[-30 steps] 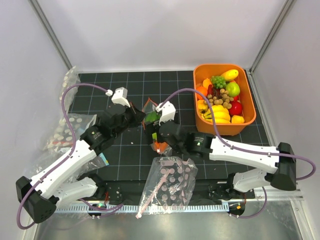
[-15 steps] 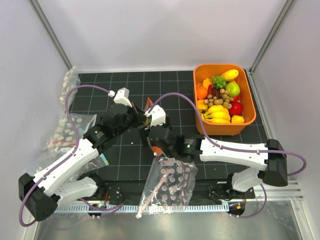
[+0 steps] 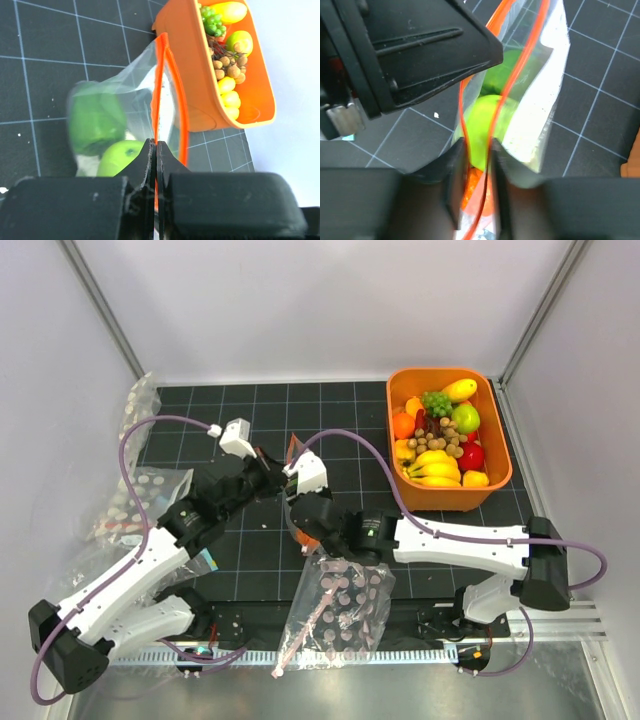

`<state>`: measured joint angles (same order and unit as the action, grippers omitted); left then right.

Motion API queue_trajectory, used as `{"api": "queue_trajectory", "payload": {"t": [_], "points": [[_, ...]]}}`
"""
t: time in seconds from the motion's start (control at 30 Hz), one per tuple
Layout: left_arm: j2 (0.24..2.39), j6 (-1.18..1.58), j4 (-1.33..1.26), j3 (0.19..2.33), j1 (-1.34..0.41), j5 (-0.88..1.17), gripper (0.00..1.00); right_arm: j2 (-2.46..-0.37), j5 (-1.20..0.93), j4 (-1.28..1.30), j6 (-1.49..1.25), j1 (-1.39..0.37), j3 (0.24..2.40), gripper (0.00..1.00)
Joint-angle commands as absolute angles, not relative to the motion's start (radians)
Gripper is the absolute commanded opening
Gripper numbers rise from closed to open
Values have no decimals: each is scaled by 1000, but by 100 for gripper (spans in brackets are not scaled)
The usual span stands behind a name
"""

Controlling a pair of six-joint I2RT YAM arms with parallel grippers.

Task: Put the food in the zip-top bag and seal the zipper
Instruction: Adjust the zipper food storage bag at the center of the board, then zip the zipper food storage bag at the center of the board.

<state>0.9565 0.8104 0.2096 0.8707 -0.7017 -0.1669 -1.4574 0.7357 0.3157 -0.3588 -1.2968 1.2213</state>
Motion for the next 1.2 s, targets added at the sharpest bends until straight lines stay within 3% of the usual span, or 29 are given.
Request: {"api": "queue_trajectory", "payload": {"t": [0.0, 0.1, 0.13, 0.23, 0.27, 0.37, 0.47, 0.77, 0.97, 1.17], "points": [[953, 801, 104, 871, -699, -135, 0, -1471, 781, 317, -350, -1302, 1278, 28], [971, 787, 95, 879, -699, -95, 8, -1476, 804, 330, -362, -1302, 1285, 13], [974, 782, 94, 884, -699, -86, 12, -1476, 807, 333, -365, -1302, 1287, 1], [977, 761, 94, 894, -699, -52, 38, -1465, 836, 344, -374, -1302, 1287, 1], [973, 750, 95, 896, -699, -40, 57, -1447, 844, 344, -376, -1301, 1282, 1], [959, 713, 100, 900, -699, -3, 80, -1393, 835, 339, -396, -1279, 1255, 1], [936, 681, 88, 888, -699, 52, 93, -1336, 746, 331, -432, -1206, 1209, 1], [931, 519, -254, 741, -742, 176, 89, -1143, 442, 273, -587, -959, 1071, 1], [989, 211, -356, 712, -931, 32, 87, -1108, 376, 268, -652, -923, 1077, 1], [986, 43, -586, 597, -1037, 12, 85, -1049, 463, 298, -744, -920, 1072, 1]]}}
